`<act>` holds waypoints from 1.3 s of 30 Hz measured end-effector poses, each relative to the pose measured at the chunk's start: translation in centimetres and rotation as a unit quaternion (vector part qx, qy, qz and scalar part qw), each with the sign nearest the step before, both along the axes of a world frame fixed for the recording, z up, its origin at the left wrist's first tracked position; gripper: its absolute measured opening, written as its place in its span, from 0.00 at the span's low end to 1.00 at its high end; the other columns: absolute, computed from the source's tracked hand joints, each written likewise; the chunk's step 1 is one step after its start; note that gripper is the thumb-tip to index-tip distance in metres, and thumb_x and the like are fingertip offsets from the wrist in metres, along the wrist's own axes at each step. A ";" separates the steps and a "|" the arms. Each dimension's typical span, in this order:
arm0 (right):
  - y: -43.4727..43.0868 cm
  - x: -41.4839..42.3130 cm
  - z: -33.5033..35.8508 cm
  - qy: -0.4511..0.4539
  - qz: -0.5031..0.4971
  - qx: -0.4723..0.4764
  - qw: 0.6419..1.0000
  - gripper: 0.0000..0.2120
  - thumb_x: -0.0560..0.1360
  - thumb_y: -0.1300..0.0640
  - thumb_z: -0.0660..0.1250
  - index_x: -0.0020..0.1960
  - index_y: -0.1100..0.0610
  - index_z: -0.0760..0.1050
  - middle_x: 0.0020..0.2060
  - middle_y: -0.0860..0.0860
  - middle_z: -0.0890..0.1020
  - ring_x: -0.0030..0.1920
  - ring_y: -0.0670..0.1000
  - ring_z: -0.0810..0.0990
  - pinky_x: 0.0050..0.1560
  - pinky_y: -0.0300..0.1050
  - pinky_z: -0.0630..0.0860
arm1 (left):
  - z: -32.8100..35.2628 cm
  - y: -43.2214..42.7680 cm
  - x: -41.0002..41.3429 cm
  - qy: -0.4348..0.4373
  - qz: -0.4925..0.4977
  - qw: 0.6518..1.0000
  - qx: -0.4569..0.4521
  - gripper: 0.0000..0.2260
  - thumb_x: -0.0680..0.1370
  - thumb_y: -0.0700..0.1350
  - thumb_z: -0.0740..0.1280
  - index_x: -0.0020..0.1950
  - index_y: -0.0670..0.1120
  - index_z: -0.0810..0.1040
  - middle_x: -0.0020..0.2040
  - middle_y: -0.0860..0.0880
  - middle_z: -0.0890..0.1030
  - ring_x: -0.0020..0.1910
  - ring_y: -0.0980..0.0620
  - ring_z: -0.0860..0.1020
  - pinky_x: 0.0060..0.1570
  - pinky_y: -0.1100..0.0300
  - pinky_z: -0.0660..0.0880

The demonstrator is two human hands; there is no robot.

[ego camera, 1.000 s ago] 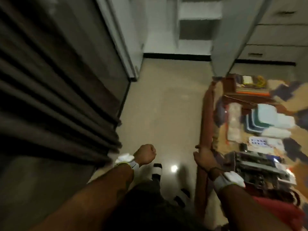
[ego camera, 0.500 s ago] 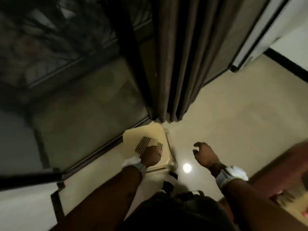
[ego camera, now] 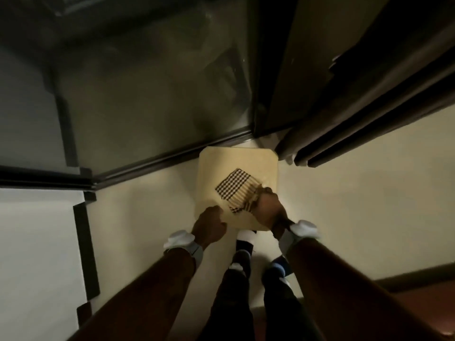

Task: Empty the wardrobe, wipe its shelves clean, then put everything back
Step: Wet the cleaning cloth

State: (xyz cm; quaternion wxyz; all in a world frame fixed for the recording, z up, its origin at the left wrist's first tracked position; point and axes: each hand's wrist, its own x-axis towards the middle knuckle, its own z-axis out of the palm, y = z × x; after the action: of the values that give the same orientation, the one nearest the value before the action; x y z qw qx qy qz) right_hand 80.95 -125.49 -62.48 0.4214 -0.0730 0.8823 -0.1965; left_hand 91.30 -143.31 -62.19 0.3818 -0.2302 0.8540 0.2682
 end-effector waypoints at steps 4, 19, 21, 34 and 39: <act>-1.8 -1.3 -3.6 0.070 -0.023 -0.030 0.997 0.30 0.78 0.51 0.62 0.77 0.57 0.59 0.72 0.59 0.65 0.66 0.64 0.68 0.63 0.61 0.72 | -3.5 -0.5 -2.0 -0.045 -0.067 0.992 -0.101 0.55 0.71 0.62 0.75 0.82 0.48 0.39 0.81 0.40 0.41 0.78 0.31 0.48 0.73 0.33 0.56; -2.1 -2.9 -8.1 0.153 0.003 0.004 0.988 0.33 0.74 0.49 0.70 0.75 0.53 0.62 0.71 0.57 0.63 0.67 0.61 0.66 0.59 0.60 0.74 | -8.6 -0.6 0.3 0.061 -0.060 0.984 -0.153 0.66 0.59 0.66 0.75 0.81 0.50 0.34 0.80 0.38 0.34 0.71 0.27 0.57 0.52 0.37 0.77; -2.2 -3.5 -8.1 0.143 -0.005 -0.013 0.990 0.33 0.75 0.51 0.71 0.76 0.54 0.62 0.71 0.57 0.62 0.67 0.61 0.66 0.61 0.59 0.74 | -8.5 0.3 0.1 0.065 -0.046 0.985 -0.150 0.65 0.59 0.67 0.75 0.81 0.50 0.34 0.80 0.38 0.34 0.70 0.28 0.58 0.51 0.40 0.77; -0.7 -5.4 -8.8 0.113 -0.083 -0.081 0.987 0.32 0.73 0.59 0.71 0.75 0.58 0.65 0.65 0.60 0.76 0.62 0.63 0.76 0.62 0.55 0.76 | -8.4 6.0 -1.0 0.050 0.018 0.985 -0.163 0.67 0.60 0.69 0.75 0.81 0.48 0.33 0.79 0.36 0.33 0.72 0.26 0.57 0.56 0.39 0.75; 1.2 -5.7 -7.9 0.075 -0.154 -0.078 0.982 0.26 0.75 0.59 0.67 0.72 0.58 0.69 0.63 0.58 0.79 0.62 0.60 0.77 0.59 0.47 0.74 | -8.8 8.2 -2.2 0.038 0.039 0.985 -0.161 0.68 0.58 0.69 0.78 0.81 0.47 0.36 0.79 0.35 0.35 0.71 0.26 0.58 0.58 0.36 0.75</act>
State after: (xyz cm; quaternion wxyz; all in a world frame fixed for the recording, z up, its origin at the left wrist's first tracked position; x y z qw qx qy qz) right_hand 75.27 -124.30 -70.42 0.3121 0.0163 0.8940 -0.3211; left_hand 89.07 -135.08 -70.94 0.2966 -0.3118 0.8900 0.1506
